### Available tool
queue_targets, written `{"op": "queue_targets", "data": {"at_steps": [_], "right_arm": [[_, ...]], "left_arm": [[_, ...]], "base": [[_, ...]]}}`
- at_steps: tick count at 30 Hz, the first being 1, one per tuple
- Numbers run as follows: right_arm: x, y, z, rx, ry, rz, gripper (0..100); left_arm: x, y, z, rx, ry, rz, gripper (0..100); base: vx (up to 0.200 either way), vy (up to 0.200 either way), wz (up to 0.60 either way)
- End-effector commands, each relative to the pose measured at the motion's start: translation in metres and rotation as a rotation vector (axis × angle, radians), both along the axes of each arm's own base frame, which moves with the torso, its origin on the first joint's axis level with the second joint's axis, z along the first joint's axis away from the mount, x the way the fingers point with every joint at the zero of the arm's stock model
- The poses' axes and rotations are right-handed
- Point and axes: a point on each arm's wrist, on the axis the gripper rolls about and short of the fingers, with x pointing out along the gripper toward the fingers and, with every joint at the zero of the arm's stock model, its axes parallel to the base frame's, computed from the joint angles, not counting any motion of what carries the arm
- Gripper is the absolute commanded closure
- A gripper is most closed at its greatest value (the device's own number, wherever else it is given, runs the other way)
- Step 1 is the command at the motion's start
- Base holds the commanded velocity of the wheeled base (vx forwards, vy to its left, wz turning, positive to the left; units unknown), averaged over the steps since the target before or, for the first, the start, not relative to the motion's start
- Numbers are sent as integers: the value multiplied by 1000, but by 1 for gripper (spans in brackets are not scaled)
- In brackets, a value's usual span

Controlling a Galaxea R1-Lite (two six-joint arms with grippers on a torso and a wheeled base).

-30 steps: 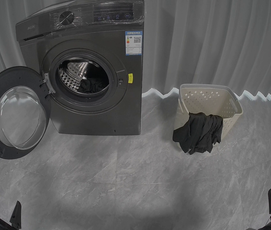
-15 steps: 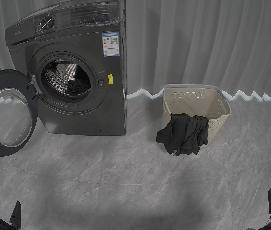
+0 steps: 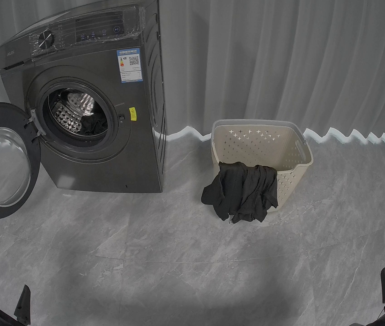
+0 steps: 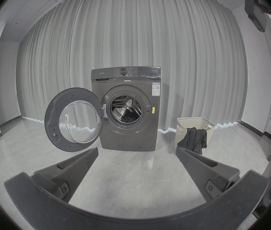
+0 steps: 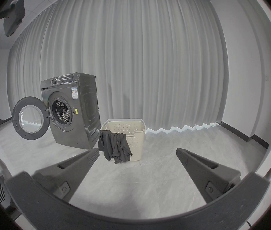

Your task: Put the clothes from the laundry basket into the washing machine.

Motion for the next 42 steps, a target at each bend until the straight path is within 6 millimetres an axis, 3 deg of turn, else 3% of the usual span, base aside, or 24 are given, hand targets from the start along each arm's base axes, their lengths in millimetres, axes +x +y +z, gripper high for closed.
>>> {"op": "queue_targets", "data": {"at_steps": [1, 13, 22, 37, 42], "right_arm": [[0, 0, -5, 0, 3, 1, 0], [0, 0, -5, -4, 3, 2, 0], [0, 0, -5, -4, 3, 2, 0], [0, 0, -5, -5, 1, 16, 0], [0, 1, -5, -42, 1, 21, 0]], "left_arm": [[0, 0, -5, 0, 2, 0, 0], [0, 0, -5, -1, 3, 0, 0], [0, 0, -5, -1, 3, 0, 0], [0, 0, -5, -1, 2, 0, 0], [0, 0, -5, -1, 2, 0, 0]], "base": [[200, 0, 0], [200, 0, 0], [0, 0, 0], [0, -200, 0], [0, 0, 0]]}}
